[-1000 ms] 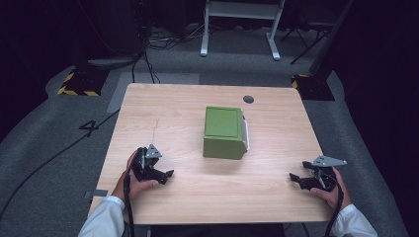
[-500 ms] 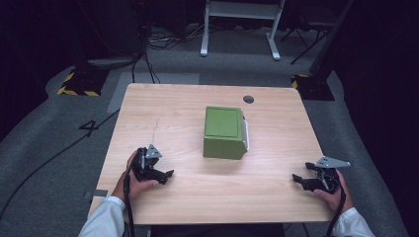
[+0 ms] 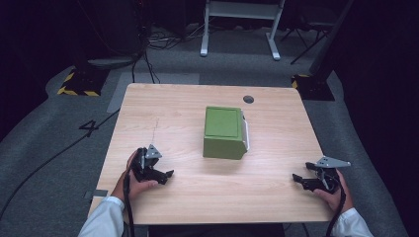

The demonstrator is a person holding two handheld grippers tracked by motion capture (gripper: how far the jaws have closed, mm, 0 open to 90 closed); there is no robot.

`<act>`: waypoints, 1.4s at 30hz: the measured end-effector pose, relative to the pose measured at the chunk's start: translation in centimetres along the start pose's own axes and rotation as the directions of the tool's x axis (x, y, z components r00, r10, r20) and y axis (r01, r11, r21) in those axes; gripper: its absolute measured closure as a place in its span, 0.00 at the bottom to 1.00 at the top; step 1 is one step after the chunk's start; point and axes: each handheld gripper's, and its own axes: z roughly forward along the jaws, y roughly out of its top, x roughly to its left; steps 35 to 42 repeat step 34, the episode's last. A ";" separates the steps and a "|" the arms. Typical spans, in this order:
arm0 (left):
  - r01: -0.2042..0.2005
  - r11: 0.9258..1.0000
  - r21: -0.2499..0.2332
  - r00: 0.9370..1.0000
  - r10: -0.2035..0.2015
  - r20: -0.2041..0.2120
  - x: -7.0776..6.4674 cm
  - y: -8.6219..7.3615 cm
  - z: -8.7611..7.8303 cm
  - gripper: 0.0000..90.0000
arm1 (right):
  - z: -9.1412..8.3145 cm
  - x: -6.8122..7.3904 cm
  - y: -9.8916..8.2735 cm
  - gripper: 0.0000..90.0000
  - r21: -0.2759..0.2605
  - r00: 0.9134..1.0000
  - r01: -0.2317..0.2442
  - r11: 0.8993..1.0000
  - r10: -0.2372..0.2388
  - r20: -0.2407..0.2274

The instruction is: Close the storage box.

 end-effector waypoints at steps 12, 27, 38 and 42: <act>0.000 1.000 0.000 1.000 0.000 0.000 0.0 0.0 0.0 0.00 | 0.0 0.0 0.0 0.20 0.000 1.000 -0.002 1.000 0.002 0.002; -0.001 1.000 0.001 1.000 0.001 0.000 0.0 0.0 0.0 0.00 | 0.0 0.0 0.0 0.20 -0.001 1.000 -0.013 1.000 0.013 0.008; -0.002 1.000 0.000 1.000 0.002 0.001 0.0 0.0 0.0 0.00 | 0.0 -0.1 0.0 0.20 -0.001 1.000 -0.015 1.000 0.015 0.010; -0.002 1.000 0.000 1.000 0.002 0.001 0.0 0.0 0.0 0.00 | 0.0 -0.1 0.0 0.20 -0.001 1.000 -0.015 1.000 0.015 0.010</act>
